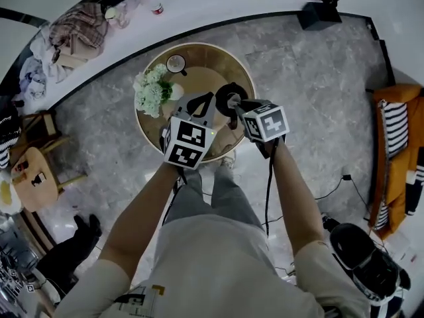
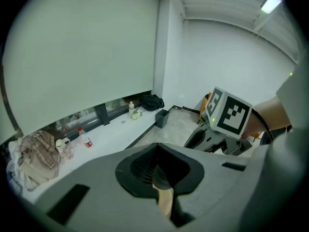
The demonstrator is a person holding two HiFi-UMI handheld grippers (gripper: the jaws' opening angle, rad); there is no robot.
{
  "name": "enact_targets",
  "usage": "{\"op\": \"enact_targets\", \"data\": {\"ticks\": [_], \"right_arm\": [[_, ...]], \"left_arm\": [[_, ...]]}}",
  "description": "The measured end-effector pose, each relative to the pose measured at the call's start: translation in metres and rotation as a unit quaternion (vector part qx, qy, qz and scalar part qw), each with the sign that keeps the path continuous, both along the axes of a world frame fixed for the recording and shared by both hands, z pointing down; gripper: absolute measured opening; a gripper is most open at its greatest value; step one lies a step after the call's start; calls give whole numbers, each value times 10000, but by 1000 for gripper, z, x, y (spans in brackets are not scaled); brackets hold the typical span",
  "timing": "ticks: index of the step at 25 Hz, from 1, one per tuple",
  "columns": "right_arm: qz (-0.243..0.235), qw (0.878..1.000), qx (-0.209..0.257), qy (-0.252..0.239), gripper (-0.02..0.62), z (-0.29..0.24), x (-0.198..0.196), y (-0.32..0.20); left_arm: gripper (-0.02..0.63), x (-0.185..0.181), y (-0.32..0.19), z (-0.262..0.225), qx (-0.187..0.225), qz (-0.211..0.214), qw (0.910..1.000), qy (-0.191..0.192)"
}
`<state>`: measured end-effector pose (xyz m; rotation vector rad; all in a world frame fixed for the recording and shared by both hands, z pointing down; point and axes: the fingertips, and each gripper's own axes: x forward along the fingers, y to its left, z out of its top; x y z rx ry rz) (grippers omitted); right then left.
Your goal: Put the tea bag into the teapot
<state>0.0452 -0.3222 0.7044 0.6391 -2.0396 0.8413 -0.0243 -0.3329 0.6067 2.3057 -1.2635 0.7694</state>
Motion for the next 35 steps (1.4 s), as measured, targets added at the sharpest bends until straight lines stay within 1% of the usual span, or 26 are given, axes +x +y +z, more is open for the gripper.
{"op": "enact_targets", "data": {"ticks": [3,6,8,11,14,17,20,23,27,32,33,34,35], "right_arm": [[-20,9998,-128,125,48,22,2,0],[-75,9994,-208,249,48,43,1,-2],[-107,9989,-227,393,48,58,3,-4],[-363,9965,-198,720,48,82,6,-5],[-678,9919,-106,1073,48,98,8,-3],[-879,9875,-44,1310,48,109,5,-2],[-1066,9829,176,1488,48,115,0,-12],[-1262,9780,192,1649,48,123,-4,-16],[-1564,9659,191,2056,48,132,-2,-17],[-2089,9456,247,2484,48,143,-5,-10],[-2137,9446,294,2473,48,144,-6,-10],[-2112,9475,310,2381,49,144,-8,-11],[-2012,9539,279,2209,60,142,-10,-11]], "left_arm": [[8,0,3,16,-148,14,9999,-4],[8,1,7,28,-279,96,9995,62],[8,-1,8,33,-427,60,9990,140],[8,-8,10,44,-689,-85,9974,168],[8,-10,15,64,-802,-90,9965,218],[8,-11,17,73,-812,-83,9964,233],[8,-12,18,74,-852,-85,9960,268],[8,-15,19,75,-891,-86,9957,255],[8,-17,17,78,-900,-103,9955,273],[8,-16,19,81,-876,-80,9956,320],[8,-14,20,83,-861,-50,9957,352],[8,-13,21,84,-857,-29,9956,382],[8,-13,22,85,-868,-21,9954,402]]}}
